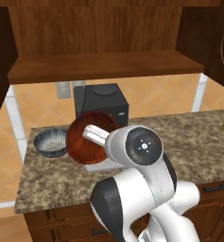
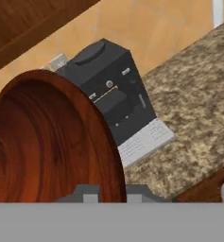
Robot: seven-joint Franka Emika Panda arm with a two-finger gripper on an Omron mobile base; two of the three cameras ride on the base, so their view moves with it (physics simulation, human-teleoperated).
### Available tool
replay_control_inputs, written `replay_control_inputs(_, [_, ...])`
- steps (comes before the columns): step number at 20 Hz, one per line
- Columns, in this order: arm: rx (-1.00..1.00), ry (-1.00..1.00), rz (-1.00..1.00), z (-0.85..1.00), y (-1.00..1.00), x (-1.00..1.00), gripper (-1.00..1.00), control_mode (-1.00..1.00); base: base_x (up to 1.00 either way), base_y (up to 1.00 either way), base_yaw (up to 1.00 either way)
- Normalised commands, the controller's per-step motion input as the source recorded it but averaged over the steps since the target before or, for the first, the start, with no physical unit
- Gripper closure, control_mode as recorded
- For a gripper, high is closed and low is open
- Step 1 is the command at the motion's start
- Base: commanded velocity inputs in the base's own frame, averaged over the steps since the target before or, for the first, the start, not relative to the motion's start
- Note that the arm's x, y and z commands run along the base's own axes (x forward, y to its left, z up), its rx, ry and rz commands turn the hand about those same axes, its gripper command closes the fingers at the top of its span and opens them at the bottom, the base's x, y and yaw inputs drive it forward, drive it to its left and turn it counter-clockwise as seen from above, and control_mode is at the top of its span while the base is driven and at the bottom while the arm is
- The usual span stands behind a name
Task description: Pick up the bowls on the counter and stack them on top of one another in the open cabinet. Place the smaller bowl on top of the larger bowl.
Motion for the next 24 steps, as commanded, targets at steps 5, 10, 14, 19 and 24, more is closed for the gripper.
replay_control_inputs(5, [0.33, -0.15, -0.34, -0.22, 1.00, 0.43, 1.00, -1.00, 0.00, 0.00, 0.00])
replay_control_inputs(10, [0.02, 0.01, -0.25, -0.13, 0.87, 0.83, 1.00, -1.00, 0.00, 0.00, 0.00])
replay_control_inputs(14, [0.02, 0.29, -0.25, -0.33, 0.77, 0.93, 1.00, -1.00, 0.00, 0.00, 0.00])
replay_control_inputs(19, [0.00, 0.38, -0.16, -0.39, 0.47, 1.00, 1.00, -1.00, 0.00, 0.00, 0.00])
replay_control_inputs(24, [0.07, 0.06, -0.09, -0.65, 0.42, 0.70, 1.00, -1.00, 0.00, 0.00, 0.00])
